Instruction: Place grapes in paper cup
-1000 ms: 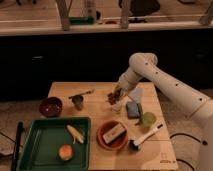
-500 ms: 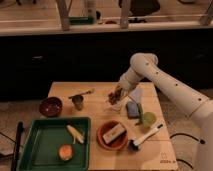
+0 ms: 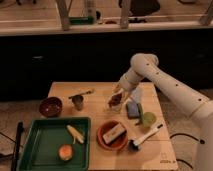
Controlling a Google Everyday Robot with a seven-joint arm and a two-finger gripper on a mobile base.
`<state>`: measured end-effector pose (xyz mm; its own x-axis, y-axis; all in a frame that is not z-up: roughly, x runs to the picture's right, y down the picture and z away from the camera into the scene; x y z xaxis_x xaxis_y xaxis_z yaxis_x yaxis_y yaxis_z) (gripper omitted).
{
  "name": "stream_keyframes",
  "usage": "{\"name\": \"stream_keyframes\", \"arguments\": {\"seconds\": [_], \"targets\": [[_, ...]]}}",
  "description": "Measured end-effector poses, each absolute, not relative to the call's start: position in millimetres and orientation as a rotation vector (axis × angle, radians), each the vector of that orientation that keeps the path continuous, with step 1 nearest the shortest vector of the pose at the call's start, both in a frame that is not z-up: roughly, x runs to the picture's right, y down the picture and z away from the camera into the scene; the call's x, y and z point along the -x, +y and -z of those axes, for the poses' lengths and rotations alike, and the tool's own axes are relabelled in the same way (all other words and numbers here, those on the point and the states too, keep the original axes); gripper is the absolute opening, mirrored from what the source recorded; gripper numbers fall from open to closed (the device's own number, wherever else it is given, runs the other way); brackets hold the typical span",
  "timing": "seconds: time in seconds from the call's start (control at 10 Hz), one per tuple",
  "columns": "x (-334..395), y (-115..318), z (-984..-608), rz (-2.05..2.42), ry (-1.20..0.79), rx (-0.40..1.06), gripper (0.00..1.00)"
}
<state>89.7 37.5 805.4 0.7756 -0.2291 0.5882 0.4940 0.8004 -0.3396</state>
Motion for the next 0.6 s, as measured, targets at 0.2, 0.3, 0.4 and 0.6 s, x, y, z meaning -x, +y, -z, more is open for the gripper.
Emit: {"name": "stream_keyframes", "arguments": {"seconds": [0.2,0.3,0.4,0.6], "targets": [[-89.3,38.4,-804.8,0.411,-0.559,0.507,0.80],[-89.1,38.6,-804.5,0.412,-0.560,0.508,0.80],[-89.0,38.9,-804.4,0.413,-0.561,0.509,0.80],[-88.4,39.0,-804.1,0.415,-0.562,0.510,0.80]]}}
